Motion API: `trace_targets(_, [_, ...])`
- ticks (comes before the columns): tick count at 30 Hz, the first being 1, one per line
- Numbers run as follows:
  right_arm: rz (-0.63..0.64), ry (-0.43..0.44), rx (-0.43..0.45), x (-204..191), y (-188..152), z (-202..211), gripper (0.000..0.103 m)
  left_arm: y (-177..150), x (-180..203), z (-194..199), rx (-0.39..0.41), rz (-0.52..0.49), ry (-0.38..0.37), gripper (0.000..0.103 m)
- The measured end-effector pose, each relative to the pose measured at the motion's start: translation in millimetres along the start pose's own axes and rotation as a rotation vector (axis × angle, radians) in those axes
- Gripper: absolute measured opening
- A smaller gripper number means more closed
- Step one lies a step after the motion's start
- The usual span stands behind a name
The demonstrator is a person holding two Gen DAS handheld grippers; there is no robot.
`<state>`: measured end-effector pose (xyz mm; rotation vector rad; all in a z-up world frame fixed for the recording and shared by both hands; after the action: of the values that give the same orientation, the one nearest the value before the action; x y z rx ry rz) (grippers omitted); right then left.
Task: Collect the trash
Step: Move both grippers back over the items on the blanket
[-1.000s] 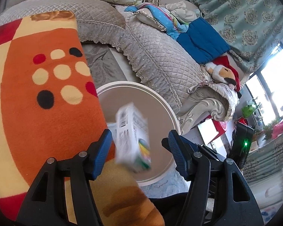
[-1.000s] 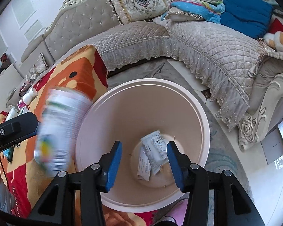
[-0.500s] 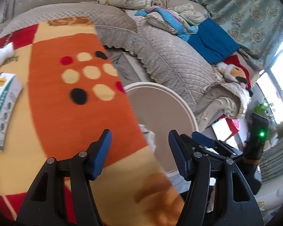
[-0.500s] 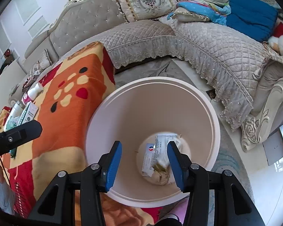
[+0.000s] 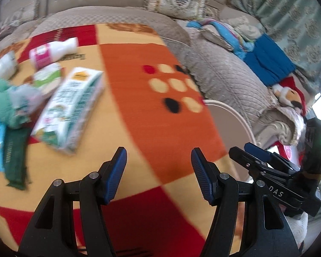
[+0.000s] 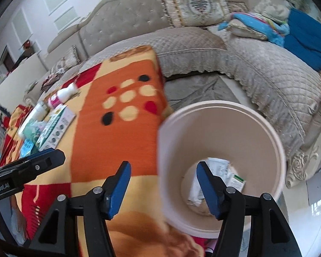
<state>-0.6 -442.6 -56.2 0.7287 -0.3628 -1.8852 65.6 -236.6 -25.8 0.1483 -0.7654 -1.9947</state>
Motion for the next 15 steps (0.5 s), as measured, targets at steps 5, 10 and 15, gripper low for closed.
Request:
trace_targets(5, [0.047, 0.033, -0.025, -34.2, -1.7, -12.3, 0.061, -12.2, -45.2, 21.7, 0.006, 0.051, 0.052, 0.061])
trace_targets(10, [0.087, 0.087, -0.054, -70.8, -4.4, -22.7, 0.061, -24.7, -90.1, 44.4, 0.008, 0.091, 0.102, 0.061])
trace_targets(15, [0.139, 0.127, -0.08, -107.8, -10.3, -31.7, 0.061, -36.5, -136.8, 66.3, 0.017, 0.136, 0.153, 0.061])
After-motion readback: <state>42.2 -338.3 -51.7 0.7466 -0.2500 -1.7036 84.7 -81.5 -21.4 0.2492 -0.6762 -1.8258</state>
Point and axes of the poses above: each gripper's, at about its wrist camera, not at the fingertips, and z roughly against the way its jaws point, x to its right, y to its top, the point moved 2 cm from there along -z, roughly the way its jaws point, and after that the axes turned 8 degrees about -z, right-handed, at the moved point
